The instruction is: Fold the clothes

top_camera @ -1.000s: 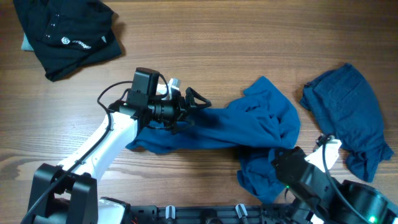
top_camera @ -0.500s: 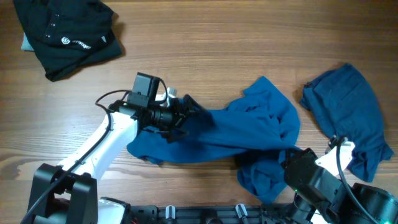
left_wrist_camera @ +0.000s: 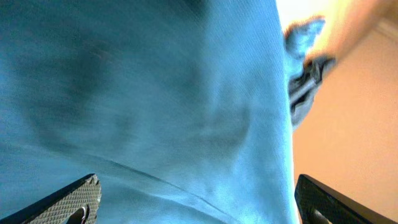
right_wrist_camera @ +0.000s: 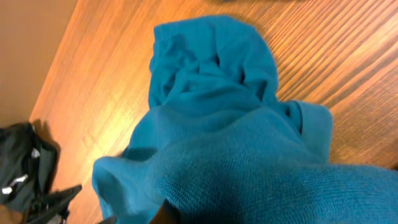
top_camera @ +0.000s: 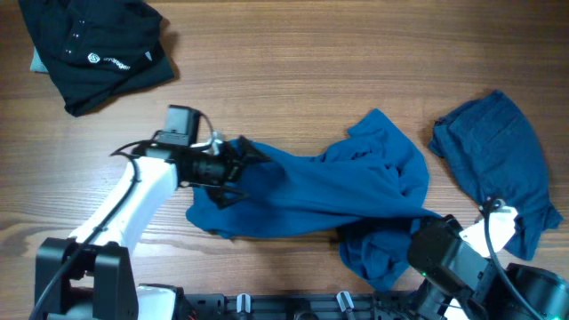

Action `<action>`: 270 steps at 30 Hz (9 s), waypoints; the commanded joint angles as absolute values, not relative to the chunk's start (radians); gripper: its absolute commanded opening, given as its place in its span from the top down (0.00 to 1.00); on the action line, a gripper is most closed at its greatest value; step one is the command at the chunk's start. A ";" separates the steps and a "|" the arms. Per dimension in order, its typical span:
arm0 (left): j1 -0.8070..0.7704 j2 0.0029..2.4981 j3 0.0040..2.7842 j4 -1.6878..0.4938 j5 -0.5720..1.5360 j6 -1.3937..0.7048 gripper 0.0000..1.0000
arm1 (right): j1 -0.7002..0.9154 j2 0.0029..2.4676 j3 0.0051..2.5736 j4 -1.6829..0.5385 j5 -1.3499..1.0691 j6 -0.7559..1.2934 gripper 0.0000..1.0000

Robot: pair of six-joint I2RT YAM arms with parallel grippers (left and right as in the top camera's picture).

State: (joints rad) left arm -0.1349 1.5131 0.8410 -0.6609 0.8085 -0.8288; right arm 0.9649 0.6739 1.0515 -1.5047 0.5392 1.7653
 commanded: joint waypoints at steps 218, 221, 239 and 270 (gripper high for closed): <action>0.002 1.089 2.079 -1.456 0.153 -0.506 0.96 | 0.961 1.013 1.774 -1.139 0.848 1.181 0.96; 0.002 1.170 2.079 -1.382 0.157 -0.506 0.96 | 0.961 1.078 1.774 -1.129 0.912 1.267 0.96; 0.003 1.515 2.079 -0.873 0.167 -0.479 0.96 | 0.532 1.391 1.777 -0.493 0.210 0.714 0.95; 0.047 1.585 2.157 -0.429 0.223 -0.570 0.96 | -0.099 1.696 1.825 0.547 -1.216 1.351 0.96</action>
State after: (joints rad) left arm 0.0250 1.6222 2.0861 -0.4442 0.2108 -0.5602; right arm -0.0456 1.7054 1.7576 0.5205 -1.1015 1.2694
